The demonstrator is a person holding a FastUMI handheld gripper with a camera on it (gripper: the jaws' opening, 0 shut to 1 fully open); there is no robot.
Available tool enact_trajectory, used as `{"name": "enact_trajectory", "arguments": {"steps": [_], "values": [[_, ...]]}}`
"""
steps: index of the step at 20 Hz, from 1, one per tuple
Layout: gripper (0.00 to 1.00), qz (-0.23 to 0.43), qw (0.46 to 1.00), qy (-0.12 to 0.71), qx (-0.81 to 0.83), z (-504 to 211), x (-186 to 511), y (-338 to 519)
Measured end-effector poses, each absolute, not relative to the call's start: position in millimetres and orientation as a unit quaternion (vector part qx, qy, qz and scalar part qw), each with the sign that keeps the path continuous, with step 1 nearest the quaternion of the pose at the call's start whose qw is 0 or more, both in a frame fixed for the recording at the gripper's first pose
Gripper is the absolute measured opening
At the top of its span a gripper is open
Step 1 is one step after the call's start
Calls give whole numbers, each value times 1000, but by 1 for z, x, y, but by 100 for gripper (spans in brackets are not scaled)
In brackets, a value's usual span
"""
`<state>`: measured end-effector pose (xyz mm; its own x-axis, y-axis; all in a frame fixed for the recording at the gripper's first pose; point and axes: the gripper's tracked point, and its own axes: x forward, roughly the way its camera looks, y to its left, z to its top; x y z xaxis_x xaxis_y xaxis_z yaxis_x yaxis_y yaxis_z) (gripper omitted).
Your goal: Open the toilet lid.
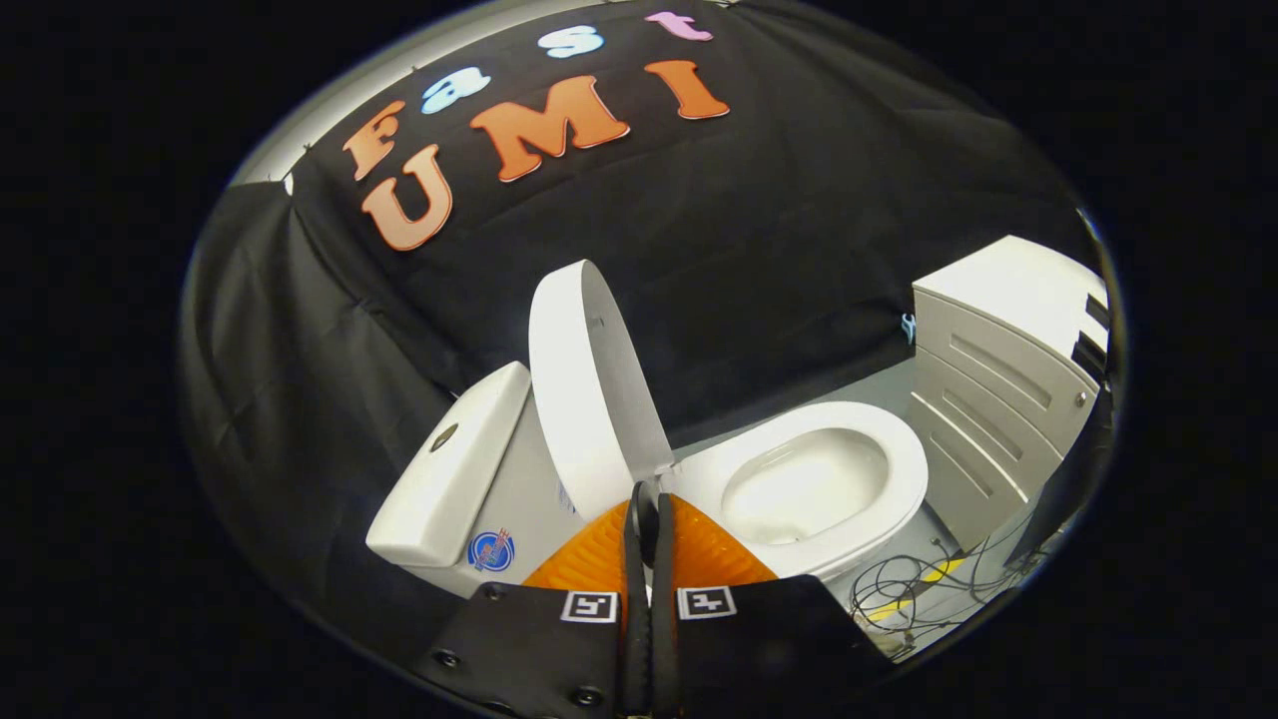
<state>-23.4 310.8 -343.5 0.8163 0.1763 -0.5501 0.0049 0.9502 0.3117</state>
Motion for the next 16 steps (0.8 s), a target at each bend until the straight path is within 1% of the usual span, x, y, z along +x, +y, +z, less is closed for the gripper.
{"name": "enact_trajectory", "arguments": {"steps": [1, 6, 16], "values": [[8, 49, 943, 299, 138, -343, -20, 328], [8, 60, 950, 293, 93, -339, -26, 353], [8, 111, 948, 295, 38, -345, -42, 408]]}}
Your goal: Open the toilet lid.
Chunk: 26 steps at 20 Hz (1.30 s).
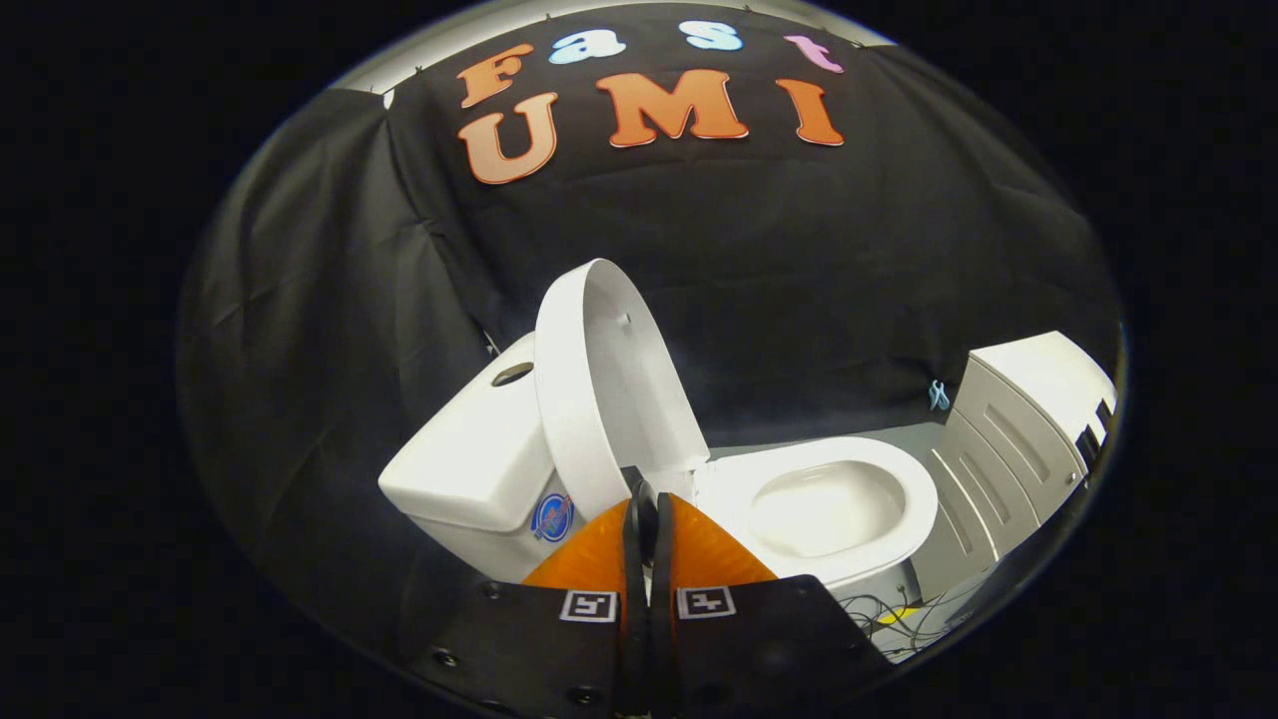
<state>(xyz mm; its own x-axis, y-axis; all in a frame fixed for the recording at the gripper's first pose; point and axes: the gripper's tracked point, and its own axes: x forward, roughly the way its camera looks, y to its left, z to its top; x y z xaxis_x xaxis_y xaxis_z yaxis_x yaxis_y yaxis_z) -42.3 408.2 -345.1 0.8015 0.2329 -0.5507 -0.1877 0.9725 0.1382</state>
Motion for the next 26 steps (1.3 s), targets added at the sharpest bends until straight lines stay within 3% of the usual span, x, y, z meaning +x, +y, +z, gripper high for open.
{"name": "enact_trajectory", "arguments": {"steps": [8, 11, 14, 15, 16, 17, 19, 26], "values": [[9, 132, 947, 291, -8, -346, -46, 416], [28, 145, 957, 251, -9, -316, -44, 413], [71, 150, 965, 215, -13, -283, -38, 402], [81, 150, 967, 207, -7, -275, -36, 395], [83, 147, 969, 200, 0, -265, -35, 385], [92, 147, 970, 196, 9, -253, -33, 378], [99, 139, 972, 189, 31, -232, -29, 354], [99, 71, 985, 143, 61, -164, -9, 235]]}}
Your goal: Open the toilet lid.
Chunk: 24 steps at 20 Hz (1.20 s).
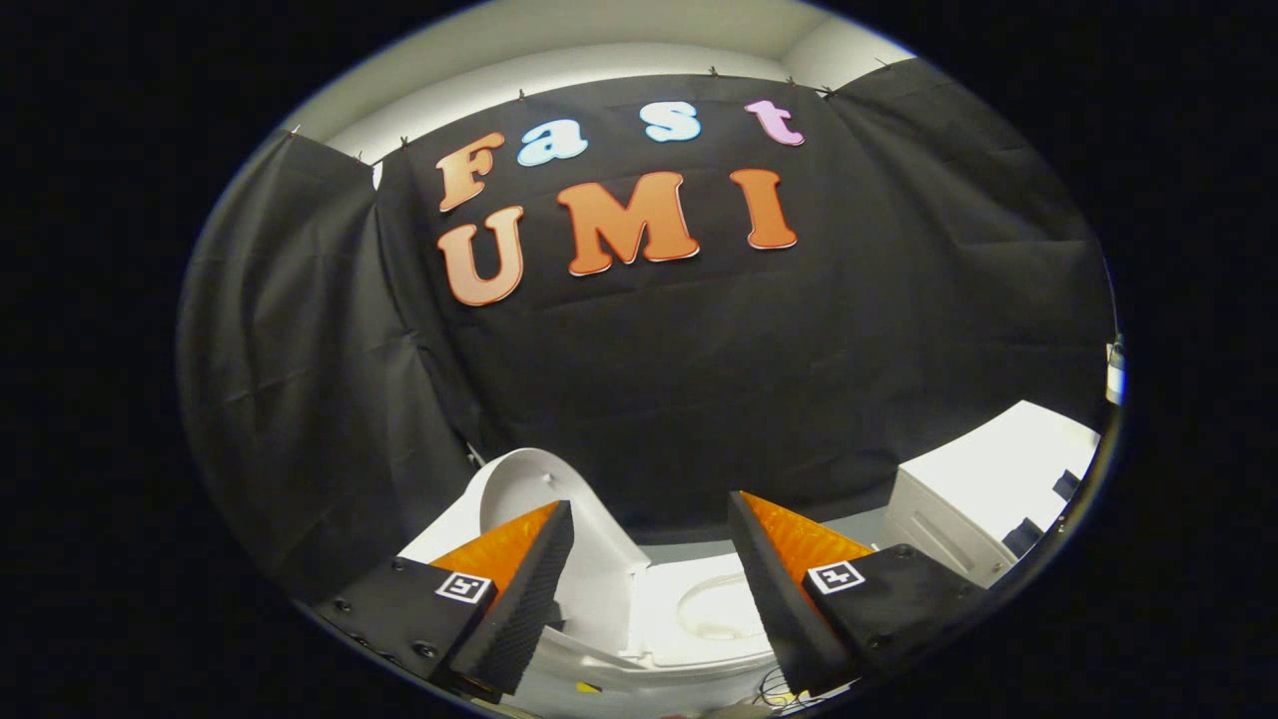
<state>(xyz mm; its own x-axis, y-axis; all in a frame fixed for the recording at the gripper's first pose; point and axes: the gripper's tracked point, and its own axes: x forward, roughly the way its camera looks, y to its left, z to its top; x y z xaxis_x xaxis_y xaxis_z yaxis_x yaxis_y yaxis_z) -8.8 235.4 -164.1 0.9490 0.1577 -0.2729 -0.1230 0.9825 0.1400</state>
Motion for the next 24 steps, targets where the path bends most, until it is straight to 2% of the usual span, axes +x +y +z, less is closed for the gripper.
{"name": "enact_trajectory", "arguments": {"steps": [9, 24], "values": [[99, 28, 993, 112, 36, -119, 3, 148], [99, 4, 994, 98, 38, -109, -9, 119]]}}
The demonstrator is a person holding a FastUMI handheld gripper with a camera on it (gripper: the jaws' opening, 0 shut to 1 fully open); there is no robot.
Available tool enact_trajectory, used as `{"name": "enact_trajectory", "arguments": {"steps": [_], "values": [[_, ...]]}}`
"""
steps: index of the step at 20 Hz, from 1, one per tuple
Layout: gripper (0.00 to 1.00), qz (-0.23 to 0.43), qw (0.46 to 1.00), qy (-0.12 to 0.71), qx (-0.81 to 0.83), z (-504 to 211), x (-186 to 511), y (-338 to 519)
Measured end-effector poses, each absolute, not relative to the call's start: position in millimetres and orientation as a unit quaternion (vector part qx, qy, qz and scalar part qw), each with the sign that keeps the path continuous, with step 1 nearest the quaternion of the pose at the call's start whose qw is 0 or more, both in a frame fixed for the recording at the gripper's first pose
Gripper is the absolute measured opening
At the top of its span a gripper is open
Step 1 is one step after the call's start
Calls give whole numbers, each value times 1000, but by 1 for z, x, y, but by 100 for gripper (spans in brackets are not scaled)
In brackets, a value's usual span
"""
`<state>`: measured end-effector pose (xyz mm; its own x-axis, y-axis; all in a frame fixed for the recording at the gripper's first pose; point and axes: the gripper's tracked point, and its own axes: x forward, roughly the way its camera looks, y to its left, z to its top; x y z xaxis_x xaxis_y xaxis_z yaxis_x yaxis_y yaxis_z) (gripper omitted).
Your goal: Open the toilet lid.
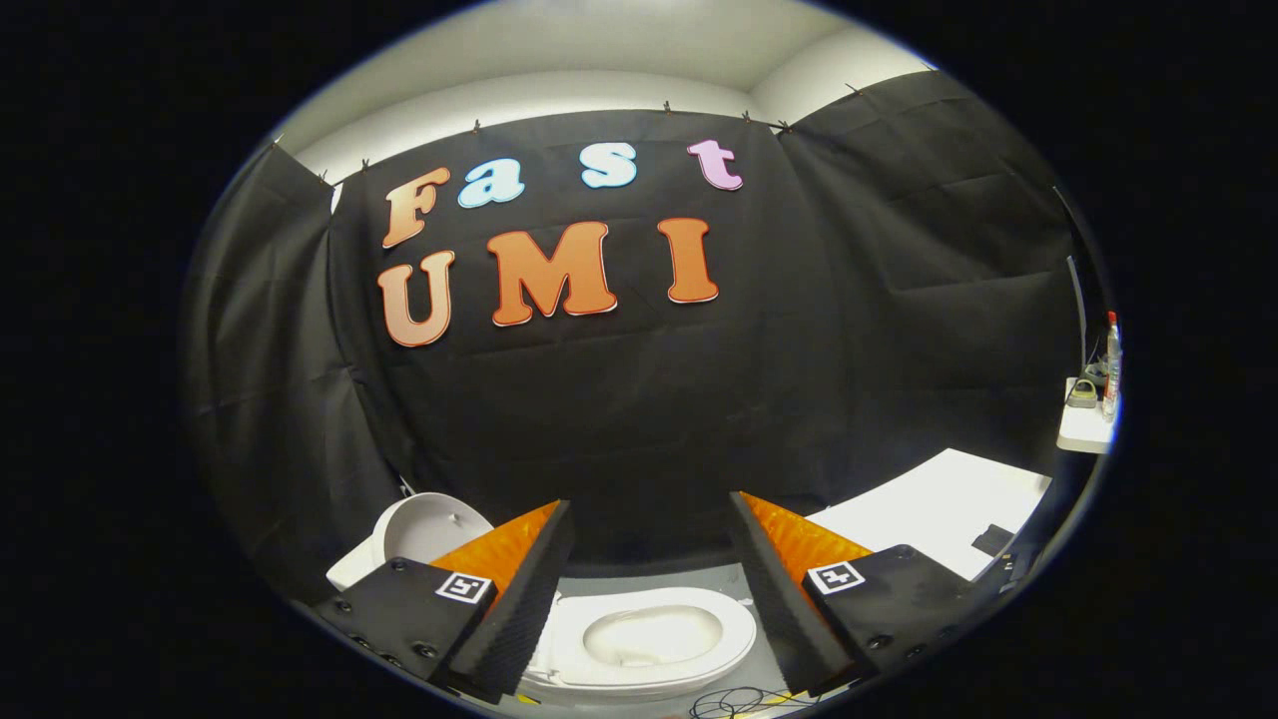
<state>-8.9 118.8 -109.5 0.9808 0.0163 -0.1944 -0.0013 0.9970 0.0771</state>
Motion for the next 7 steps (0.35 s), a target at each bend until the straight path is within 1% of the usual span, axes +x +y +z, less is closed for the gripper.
{"name": "enact_trajectory", "arguments": {"steps": [7], "values": [[99, 2, 995, 96, 31, -106, -9, 119]]}}
